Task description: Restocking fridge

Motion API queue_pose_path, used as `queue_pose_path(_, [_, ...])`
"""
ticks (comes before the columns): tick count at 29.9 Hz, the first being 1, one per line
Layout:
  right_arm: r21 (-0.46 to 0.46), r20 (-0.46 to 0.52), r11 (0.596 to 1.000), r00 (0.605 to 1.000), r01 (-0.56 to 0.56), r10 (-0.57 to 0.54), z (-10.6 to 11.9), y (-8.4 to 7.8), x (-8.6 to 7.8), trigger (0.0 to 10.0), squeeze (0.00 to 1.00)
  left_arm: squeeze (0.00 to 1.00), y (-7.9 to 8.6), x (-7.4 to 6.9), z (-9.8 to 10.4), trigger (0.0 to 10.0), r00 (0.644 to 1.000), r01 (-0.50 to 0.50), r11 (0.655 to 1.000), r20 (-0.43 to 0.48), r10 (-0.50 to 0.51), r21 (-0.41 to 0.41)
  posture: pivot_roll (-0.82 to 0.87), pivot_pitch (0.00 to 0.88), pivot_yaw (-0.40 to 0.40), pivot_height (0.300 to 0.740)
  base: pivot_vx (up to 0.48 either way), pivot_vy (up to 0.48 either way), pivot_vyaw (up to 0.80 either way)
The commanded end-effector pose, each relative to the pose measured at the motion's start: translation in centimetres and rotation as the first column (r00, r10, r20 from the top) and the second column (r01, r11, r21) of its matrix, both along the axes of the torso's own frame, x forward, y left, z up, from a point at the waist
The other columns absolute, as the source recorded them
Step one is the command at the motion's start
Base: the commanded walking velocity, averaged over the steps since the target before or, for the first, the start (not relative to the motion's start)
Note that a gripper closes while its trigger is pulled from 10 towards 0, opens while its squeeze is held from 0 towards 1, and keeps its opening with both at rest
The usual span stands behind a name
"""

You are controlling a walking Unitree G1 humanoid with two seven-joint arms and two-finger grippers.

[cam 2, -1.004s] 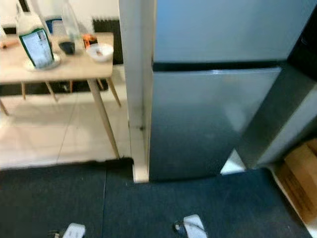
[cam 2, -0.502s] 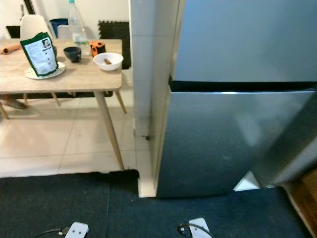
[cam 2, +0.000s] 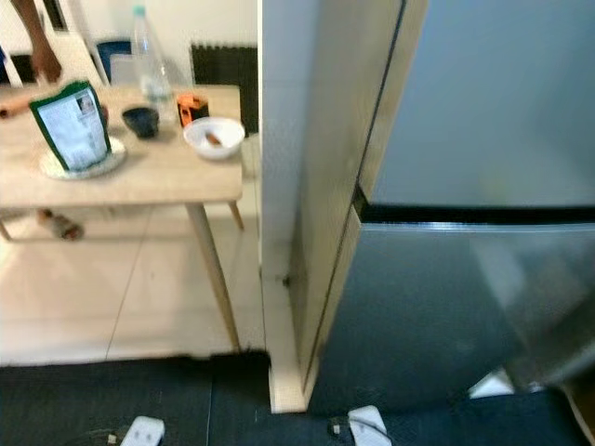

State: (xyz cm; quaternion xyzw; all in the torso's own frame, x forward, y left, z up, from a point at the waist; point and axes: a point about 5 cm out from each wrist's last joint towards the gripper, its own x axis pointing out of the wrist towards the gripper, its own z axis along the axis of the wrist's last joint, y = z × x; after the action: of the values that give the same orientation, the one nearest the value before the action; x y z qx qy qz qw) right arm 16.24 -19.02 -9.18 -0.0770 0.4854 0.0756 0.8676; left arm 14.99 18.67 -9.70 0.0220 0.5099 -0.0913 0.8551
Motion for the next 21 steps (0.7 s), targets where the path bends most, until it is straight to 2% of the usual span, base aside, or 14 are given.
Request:
queue_pose_path(1, [-0.004, -0.047, 1.000, 0.999, 0.006, -0.006, -0.48, -0.17, -1.14, 10.0, 0.00, 0.00, -0.96, -0.63, -0.35, 10.0, 1.000, -0.009, 0.999, -0.028, 0.008, -0.038, -0.10, 0.079, -0.008, 0.740, 0.000, 0.000, 0.00])
queue_pose_path(5, [-0.004, -0.048, 1.000, 0.999, 0.006, -0.006, -0.49, -0.19, -1.17, 10.0, 0.00, 0.00, -1.09, -0.70, -0.37, 10.0, 0.999, 0.007, 0.999, -0.032, -0.009, -0.048, -0.10, 0.079, -0.008, 0.740, 0.124, -0.152, 0.00])
queue_pose_path(21, [-0.002, -0.049, 1.000, 0.999, 0.007, -0.007, -0.53, -0.14, -1.26, 10.0, 0.00, 0.00, -1.31, -1.05, -0.51, 10.0, 0.999, 0.014, 0.998, -0.043, -0.016, -0.054, -0.10, 0.083, -0.008, 0.740, 0.271, -0.393, 0.00])
